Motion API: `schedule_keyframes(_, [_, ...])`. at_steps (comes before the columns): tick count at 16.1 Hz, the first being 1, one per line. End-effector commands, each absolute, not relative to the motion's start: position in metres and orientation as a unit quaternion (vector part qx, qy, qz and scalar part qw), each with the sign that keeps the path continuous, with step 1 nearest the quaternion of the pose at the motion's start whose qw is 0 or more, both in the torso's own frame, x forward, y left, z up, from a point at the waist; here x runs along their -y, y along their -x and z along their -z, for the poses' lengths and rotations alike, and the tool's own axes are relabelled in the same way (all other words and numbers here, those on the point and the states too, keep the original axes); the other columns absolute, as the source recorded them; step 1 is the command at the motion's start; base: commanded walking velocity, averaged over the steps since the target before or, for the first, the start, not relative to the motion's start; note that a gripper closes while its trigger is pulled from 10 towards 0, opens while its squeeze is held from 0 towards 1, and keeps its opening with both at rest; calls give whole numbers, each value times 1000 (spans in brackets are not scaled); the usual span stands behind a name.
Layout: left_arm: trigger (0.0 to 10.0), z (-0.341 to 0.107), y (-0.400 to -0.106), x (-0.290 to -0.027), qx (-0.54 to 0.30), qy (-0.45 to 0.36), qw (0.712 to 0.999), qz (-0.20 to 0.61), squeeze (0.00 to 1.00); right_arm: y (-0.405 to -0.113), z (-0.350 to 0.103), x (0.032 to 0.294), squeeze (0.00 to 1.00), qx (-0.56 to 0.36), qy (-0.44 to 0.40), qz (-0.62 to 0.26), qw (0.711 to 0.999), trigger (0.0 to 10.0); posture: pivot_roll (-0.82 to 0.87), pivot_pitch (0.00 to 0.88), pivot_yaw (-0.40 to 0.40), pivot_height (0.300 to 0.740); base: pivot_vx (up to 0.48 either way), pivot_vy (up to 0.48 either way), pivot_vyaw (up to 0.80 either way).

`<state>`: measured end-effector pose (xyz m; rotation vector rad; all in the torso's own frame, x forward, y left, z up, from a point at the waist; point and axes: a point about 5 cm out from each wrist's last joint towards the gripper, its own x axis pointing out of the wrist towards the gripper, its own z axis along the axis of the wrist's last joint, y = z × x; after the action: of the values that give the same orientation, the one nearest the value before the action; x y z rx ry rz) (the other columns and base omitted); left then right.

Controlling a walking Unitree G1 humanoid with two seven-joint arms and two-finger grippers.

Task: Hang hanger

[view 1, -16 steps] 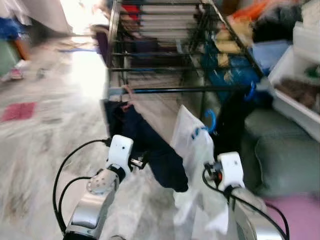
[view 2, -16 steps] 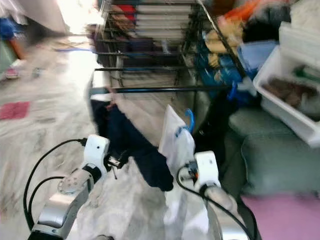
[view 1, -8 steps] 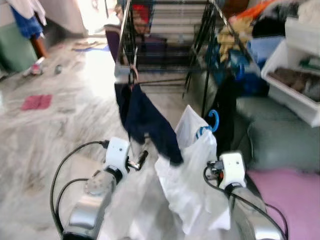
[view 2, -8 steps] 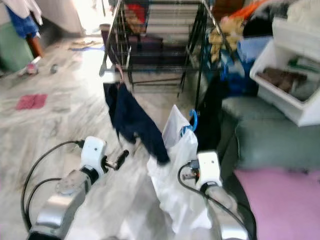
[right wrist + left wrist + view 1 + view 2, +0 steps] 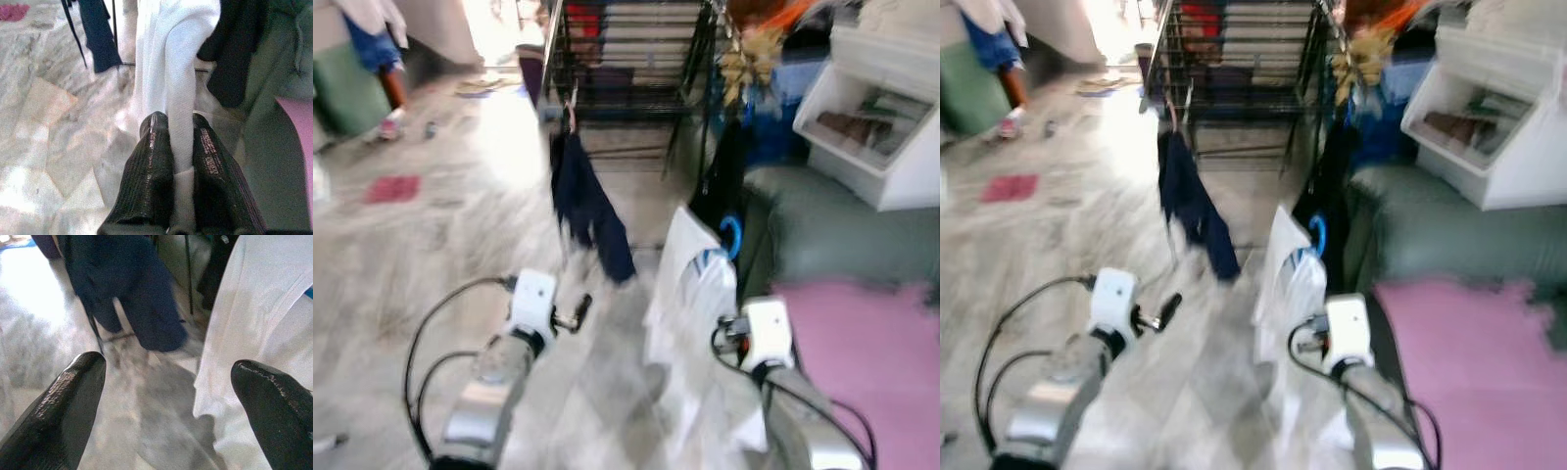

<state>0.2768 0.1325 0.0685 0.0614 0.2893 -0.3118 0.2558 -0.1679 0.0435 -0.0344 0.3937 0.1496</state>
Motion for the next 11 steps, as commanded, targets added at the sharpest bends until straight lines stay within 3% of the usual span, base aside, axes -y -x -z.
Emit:
schedule_keyframes(1, [10000,-74,-281,-132,-131,-31,979,151,0,-264,-59,167,0,-155,21,-78,985,10000,-35,0,-20,740,0,0,0])
schedule_keyframes(11, [10000,-78,-290,-142,-121,1,988,98,0,-267,-55,169,0,-155,25,-68,985,10000,-22,0,-22,740,0,0,0])
